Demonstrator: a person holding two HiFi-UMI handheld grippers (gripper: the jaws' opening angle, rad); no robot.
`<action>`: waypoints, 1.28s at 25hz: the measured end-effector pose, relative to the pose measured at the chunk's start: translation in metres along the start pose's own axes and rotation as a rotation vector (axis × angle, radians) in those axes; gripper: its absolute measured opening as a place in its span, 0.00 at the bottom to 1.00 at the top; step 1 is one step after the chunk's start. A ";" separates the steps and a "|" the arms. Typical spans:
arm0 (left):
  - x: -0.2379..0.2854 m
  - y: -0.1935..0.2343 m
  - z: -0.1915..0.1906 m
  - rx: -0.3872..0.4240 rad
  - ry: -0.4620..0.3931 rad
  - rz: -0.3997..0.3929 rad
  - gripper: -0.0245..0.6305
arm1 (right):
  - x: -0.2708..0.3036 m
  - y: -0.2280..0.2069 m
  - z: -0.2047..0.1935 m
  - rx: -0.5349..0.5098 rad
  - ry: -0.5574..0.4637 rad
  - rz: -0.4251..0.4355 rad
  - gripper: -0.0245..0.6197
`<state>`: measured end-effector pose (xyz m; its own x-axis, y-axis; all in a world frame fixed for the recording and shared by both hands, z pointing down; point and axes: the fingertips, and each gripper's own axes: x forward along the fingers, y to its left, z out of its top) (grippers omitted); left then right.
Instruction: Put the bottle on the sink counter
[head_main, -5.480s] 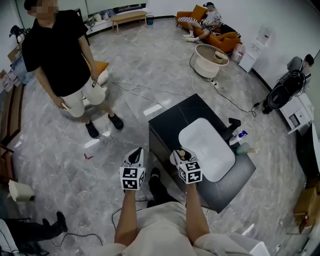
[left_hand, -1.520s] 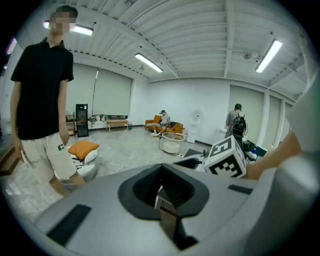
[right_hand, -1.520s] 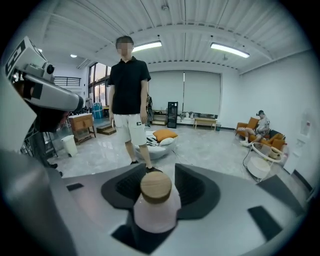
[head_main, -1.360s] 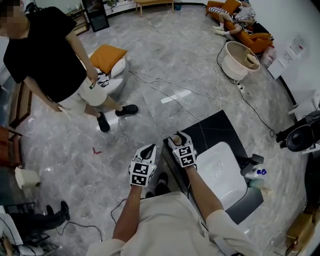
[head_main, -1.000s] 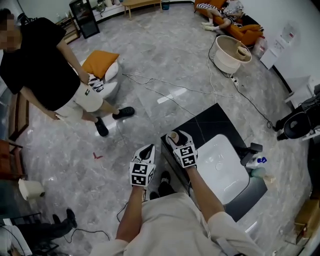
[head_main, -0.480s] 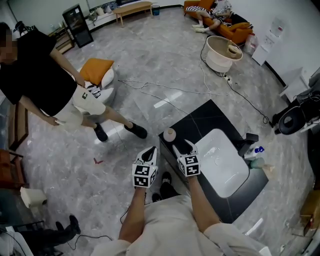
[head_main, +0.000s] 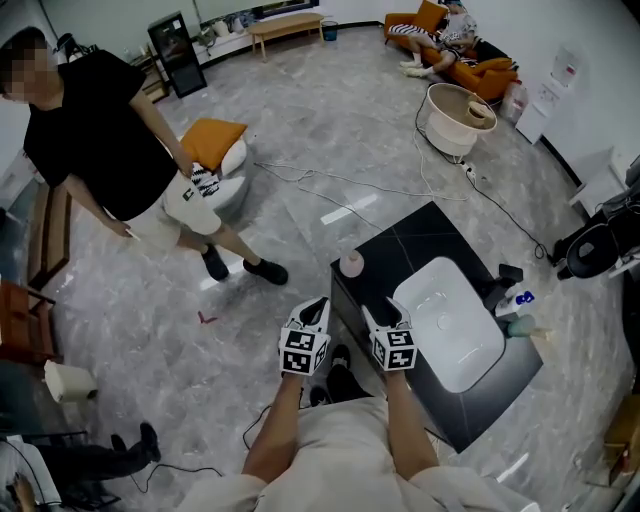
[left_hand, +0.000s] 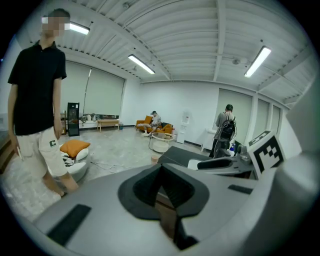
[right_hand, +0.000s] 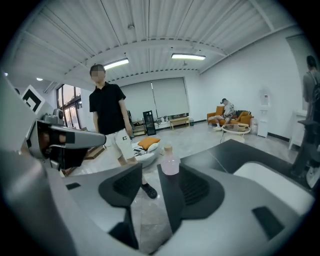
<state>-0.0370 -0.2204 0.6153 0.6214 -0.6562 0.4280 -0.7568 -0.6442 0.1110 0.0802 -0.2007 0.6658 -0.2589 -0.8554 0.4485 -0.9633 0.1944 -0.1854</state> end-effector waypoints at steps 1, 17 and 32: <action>-0.002 -0.002 -0.001 0.001 0.002 0.000 0.05 | -0.003 0.003 -0.003 0.008 0.003 0.006 0.40; -0.013 -0.013 -0.011 0.020 0.011 0.004 0.05 | -0.017 0.028 -0.008 -0.010 -0.044 0.018 0.31; -0.012 -0.022 -0.014 0.021 0.009 -0.003 0.05 | -0.025 0.021 -0.020 0.017 -0.010 -0.034 0.07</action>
<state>-0.0306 -0.1929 0.6206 0.6219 -0.6507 0.4357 -0.7503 -0.6545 0.0935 0.0655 -0.1655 0.6686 -0.2257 -0.8660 0.4462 -0.9700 0.1574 -0.1850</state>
